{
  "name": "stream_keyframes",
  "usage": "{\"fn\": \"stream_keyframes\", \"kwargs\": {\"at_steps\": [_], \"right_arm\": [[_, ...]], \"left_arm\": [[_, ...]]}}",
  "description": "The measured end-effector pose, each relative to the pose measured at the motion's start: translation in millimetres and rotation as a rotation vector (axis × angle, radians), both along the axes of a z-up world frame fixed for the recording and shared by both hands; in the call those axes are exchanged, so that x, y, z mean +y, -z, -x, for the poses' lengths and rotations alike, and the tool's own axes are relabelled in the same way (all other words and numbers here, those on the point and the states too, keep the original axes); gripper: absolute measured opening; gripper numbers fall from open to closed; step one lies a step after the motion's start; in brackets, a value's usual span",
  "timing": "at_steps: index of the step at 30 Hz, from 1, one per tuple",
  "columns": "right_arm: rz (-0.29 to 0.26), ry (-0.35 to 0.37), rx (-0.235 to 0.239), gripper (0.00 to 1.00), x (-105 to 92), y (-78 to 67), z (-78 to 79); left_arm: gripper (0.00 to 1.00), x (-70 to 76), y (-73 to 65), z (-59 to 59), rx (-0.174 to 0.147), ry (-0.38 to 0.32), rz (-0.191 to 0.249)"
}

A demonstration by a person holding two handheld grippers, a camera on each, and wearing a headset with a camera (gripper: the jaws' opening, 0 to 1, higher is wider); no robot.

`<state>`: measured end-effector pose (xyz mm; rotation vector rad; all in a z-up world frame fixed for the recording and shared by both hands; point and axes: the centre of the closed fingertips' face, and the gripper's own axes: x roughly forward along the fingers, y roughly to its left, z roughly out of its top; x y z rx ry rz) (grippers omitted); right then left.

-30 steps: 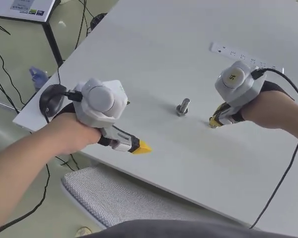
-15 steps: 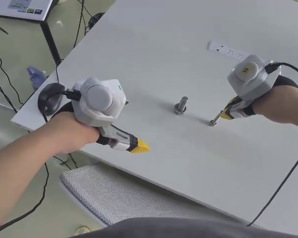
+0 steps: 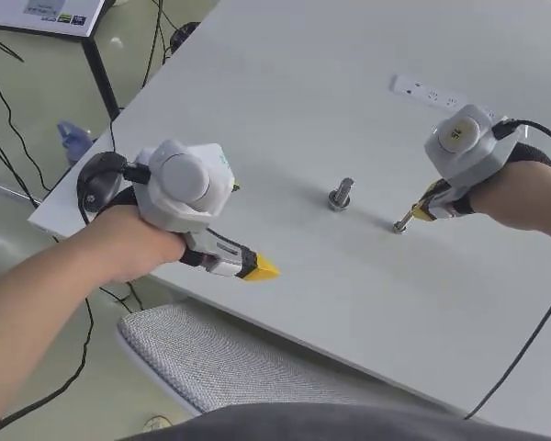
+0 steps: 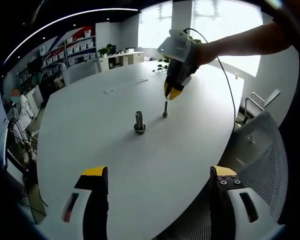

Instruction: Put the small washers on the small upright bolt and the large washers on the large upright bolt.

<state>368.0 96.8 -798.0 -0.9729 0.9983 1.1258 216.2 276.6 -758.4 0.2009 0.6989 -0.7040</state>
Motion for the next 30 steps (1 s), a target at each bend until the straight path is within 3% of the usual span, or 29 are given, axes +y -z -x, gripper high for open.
{"fn": "stream_keyframes", "kwargs": {"at_steps": [8, 11, 15, 30], "right_arm": [[-0.012, 0.008, -0.001, 0.12, 0.3, 4.0, -0.7], [-0.007, 0.01, 0.006, 0.12, -0.1, 7.1, -0.1], [-0.009, 0.014, 0.005, 0.12, 0.0, 8.1, -0.5], [-0.004, 0.016, 0.011, 0.12, 2.3, 13.4, -3.4]], "left_arm": [[0.85, -3.7, -0.9, -3.2, -0.003, 0.001, 0.011], [0.88, -6.6, 2.7, -0.8, 0.018, 0.007, 0.024], [0.91, -9.3, 5.5, 2.3, 0.022, 0.022, 0.023], [0.94, -2.8, 4.9, 1.1, 0.025, 0.014, 0.031]]}}
